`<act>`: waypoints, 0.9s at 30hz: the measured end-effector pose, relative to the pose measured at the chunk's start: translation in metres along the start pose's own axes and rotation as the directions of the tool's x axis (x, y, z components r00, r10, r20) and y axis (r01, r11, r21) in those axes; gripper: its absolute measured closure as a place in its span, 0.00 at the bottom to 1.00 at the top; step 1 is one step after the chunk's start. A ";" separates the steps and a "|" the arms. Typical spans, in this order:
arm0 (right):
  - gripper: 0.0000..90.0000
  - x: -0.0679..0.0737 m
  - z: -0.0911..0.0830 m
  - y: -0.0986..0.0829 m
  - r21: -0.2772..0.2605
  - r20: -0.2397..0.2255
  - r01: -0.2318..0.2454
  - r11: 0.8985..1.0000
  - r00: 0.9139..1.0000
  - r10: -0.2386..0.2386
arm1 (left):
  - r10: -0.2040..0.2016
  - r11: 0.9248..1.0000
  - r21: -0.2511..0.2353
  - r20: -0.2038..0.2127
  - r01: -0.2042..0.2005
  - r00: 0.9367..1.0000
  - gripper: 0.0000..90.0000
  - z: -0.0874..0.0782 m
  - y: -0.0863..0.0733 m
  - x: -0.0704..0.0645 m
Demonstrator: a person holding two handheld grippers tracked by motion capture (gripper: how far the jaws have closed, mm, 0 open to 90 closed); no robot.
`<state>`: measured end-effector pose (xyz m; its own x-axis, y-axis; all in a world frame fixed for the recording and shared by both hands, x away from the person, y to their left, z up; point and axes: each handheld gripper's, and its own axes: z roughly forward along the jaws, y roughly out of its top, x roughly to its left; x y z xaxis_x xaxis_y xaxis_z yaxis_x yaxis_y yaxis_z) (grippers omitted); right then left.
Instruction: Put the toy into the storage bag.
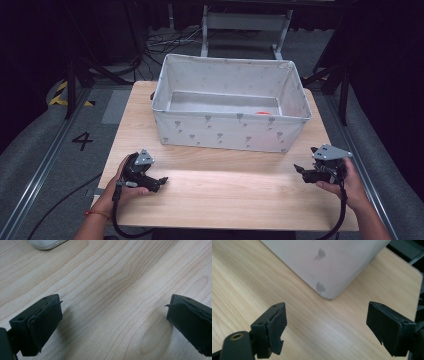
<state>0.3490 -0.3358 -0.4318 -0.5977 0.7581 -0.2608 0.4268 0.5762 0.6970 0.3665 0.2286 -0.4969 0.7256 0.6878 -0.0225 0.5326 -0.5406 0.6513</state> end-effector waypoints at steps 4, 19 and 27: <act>0.19 0.004 0.006 -0.020 0.028 -0.014 -0.010 1.000 1.000 0.010 | 0.000 1.000 0.000 0.000 0.000 1.000 0.00 0.000 0.000 0.000; 0.18 0.010 0.011 -0.081 0.005 -0.120 -0.188 0.982 0.975 0.187 | -0.006 1.000 -0.001 -0.006 0.006 1.000 0.01 0.000 0.000 -0.001; 0.16 0.005 0.015 -0.083 0.019 -0.144 -0.242 0.970 0.960 0.242 | -0.015 1.000 -0.001 -0.010 0.015 1.000 0.01 0.001 0.001 -0.001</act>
<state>0.3205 -0.3752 -0.5010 -0.5679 0.8230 0.0146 0.5715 0.3814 0.7266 0.3659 0.2270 -0.4969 0.7131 0.7006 -0.0241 0.5425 -0.5298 0.6520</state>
